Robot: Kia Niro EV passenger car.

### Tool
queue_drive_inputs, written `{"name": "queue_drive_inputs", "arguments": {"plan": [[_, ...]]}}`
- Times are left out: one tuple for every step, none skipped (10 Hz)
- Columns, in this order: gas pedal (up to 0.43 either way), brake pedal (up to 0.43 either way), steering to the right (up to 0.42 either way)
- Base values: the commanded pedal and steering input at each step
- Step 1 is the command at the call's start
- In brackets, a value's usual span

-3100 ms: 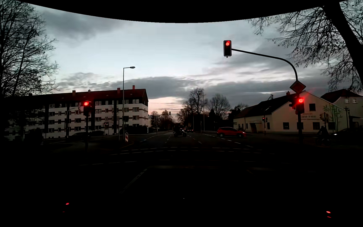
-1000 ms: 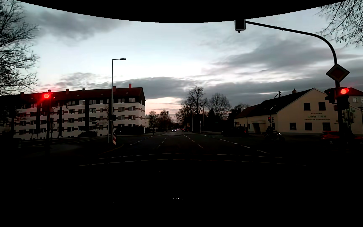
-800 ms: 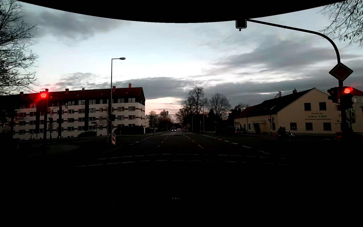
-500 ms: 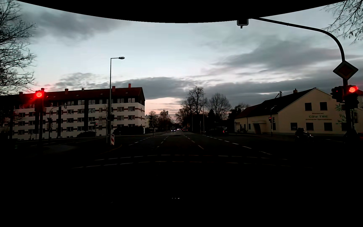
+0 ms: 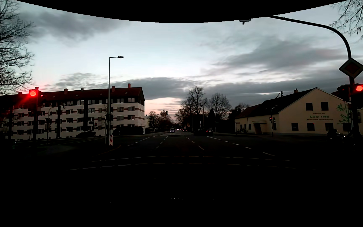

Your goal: Follow the waypoints while adhering to traffic rules and regulations

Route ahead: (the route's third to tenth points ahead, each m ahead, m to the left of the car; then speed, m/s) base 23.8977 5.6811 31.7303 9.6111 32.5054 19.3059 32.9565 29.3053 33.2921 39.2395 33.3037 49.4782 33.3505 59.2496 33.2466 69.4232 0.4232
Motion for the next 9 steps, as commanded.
{"name": "queue_drive_inputs", "arguments": {"plan": [[0.0, 0.165, 0.005], [0.0, 0.171, 0.005], [0.0, 0.171, 0.007], [0.0, 0.171, 0.009], [0.0, 0.177, 0.009], [0.0, 0.177, 0.01], [0.0, 0.177, 0.009], [0.0, 0.183, 0.009], [0.0, 0.189, 0.009]]}}
